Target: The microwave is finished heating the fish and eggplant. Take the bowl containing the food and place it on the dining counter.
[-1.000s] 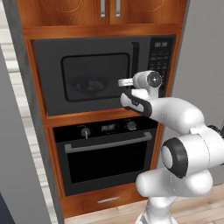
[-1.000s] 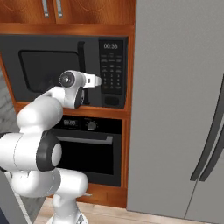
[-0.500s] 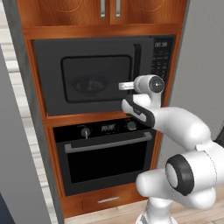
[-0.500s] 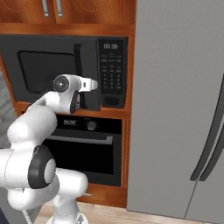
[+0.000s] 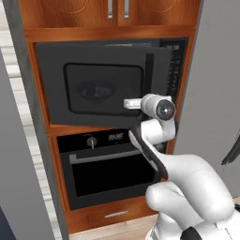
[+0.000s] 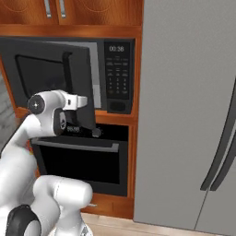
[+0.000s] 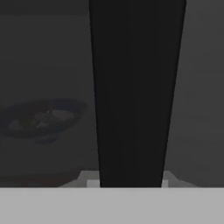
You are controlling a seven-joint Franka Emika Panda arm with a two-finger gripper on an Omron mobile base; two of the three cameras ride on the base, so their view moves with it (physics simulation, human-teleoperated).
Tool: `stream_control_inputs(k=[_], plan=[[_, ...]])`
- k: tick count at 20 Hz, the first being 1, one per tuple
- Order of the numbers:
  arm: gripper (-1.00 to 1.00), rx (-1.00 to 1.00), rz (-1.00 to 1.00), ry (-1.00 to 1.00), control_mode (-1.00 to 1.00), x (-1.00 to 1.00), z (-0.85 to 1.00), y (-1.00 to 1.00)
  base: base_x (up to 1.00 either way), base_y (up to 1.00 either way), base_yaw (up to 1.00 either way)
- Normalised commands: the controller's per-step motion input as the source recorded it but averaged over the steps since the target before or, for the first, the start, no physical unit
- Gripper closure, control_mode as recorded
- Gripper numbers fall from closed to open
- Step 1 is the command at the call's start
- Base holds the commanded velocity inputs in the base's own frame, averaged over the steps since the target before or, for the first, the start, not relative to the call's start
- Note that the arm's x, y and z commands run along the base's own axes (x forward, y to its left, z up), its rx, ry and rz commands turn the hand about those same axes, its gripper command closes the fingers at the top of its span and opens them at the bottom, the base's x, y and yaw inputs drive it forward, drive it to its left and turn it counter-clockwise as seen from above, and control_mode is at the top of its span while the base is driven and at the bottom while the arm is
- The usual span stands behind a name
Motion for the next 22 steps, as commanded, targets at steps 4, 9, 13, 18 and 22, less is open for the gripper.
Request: stream_control_inputs(k=[4, 9, 13, 18, 22], plan=[[1.0, 0.0, -0.08, 0.0, -1.0, -1.0, 0.79, 0.71, 0.0, 0.0, 0.0], [1.0, 0.0, -0.05, -0.04, -1.0, -1.0, 0.97, 0.75, 0.0, 0.0, 0.0], [1.0, 0.0, -0.08, -0.12, -1.0, -1.0, 0.95, 0.94, 0.0, 0.0, 0.0], [-1.0, 0.0, 0.01, -0.13, -1.0, -0.97, 0.3, 0.54, 0.0, 0.0, 0.0], [-1.0, -0.07, 0.08, -0.22, -1.0, -1.0, -0.55, 0.17, 0.0, 0.0, 0.0]])
